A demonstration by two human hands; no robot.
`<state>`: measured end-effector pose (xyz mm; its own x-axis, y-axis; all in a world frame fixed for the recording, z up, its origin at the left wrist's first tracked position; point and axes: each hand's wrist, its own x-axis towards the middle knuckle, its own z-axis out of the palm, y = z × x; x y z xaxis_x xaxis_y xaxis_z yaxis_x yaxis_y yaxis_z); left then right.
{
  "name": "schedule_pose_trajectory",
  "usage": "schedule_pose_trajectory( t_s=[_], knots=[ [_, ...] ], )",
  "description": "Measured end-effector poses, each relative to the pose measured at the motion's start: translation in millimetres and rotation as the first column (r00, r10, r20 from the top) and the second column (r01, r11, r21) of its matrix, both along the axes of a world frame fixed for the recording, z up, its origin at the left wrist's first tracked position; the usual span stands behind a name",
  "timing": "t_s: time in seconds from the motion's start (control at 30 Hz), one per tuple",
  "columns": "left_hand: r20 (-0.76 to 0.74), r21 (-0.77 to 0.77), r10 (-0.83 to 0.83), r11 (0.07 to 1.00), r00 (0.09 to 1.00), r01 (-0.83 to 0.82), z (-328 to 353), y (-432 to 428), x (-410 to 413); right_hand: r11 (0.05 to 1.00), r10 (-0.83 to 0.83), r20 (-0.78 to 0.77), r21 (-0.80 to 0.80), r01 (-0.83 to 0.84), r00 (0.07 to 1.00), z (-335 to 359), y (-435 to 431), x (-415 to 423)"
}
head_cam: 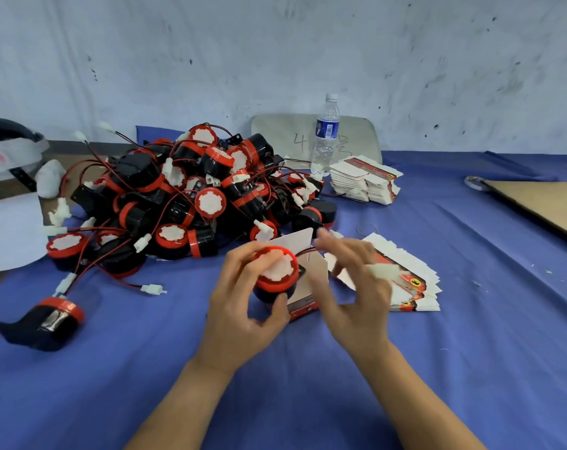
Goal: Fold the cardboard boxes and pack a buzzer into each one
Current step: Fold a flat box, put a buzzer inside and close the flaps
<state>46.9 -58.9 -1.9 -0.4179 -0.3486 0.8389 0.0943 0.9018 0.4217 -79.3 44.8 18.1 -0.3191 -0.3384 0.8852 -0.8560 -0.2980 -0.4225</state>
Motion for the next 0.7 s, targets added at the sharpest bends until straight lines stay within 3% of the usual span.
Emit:
schedule_pose_trajectory(
  t_s=[0.13, 0.4, 0.53, 0.7],
  knots=[
    [0.013, 0.132, -0.035, 0.991, 0.999, 0.033, -0.3, 4.2, -1.0, 0.981, 0.069, -0.104, 0.190, -0.048, 0.992, -2.6, -7.8, 6.4],
    [0.085, 0.186, -0.100, 0.979, 0.991, 0.083, 0.0, 9.0, -3.3, 0.931, 0.142, 0.257, 0.293, -0.218, 0.956, -1.6, -2.9, 4.1],
    [0.093, 0.288, -0.104, 0.955, 0.990, 0.073, -4.9, 3.9, -6.8, 0.944, 0.139, 0.388, 0.226, -0.241, 0.911, -3.0, -5.1, 2.6],
    [0.262, 0.522, -0.237, 0.850, 0.936, 0.069, -17.6, -10.1, -8.0, 0.978, 0.053, 0.426, 0.161, -0.133, 0.903, -6.1, -8.5, -1.1]
  ],
)
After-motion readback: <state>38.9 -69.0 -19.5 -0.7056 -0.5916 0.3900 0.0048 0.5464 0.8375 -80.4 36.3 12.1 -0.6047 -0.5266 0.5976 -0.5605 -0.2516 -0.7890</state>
